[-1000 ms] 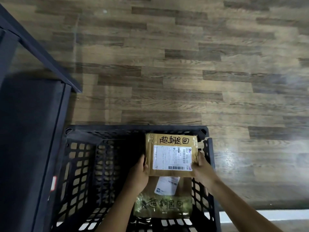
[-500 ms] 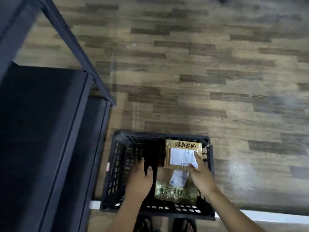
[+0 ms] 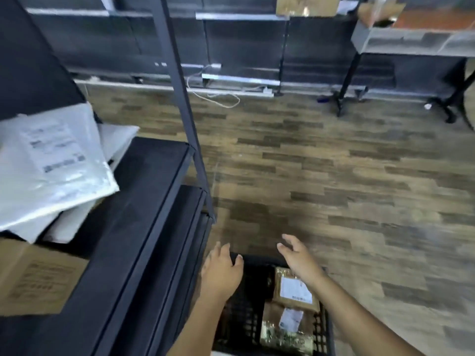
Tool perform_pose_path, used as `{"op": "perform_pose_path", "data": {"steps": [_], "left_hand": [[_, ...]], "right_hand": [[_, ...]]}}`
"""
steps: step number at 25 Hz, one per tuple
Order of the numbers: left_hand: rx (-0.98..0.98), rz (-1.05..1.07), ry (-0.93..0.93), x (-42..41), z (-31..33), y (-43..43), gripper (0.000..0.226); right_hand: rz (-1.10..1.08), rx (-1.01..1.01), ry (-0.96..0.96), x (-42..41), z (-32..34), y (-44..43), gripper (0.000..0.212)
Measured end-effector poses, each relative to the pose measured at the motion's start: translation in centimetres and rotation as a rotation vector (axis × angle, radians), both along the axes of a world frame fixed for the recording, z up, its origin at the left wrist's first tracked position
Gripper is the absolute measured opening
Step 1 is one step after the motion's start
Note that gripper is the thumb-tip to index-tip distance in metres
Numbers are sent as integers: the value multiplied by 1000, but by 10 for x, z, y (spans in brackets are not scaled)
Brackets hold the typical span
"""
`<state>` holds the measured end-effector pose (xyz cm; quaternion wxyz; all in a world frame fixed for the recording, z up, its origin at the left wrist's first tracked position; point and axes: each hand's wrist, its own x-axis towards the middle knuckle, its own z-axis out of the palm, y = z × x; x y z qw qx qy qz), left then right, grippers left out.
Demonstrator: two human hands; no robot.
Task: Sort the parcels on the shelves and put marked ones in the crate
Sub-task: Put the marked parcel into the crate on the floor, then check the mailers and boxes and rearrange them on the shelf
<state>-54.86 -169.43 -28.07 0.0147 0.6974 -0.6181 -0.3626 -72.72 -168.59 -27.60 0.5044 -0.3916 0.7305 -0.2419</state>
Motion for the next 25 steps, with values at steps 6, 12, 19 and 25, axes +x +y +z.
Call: {"op": "perform_pose_path", "data": {"steps": [6,12,19,25], "left_hand": [[-227,14,2,26,111,-12,55],[-332,30,40,9,153,4,56],[-406,224,6,15,187,60,53],[-450,539,-49,89,208,144,53]], "right_hand": [[87,-232,19,39,121,-11,46],[106,-340,32,33,173,11,46],[261,-437,27,49,203,21,43],[609,-471,-82,138,201,55,44]]}}
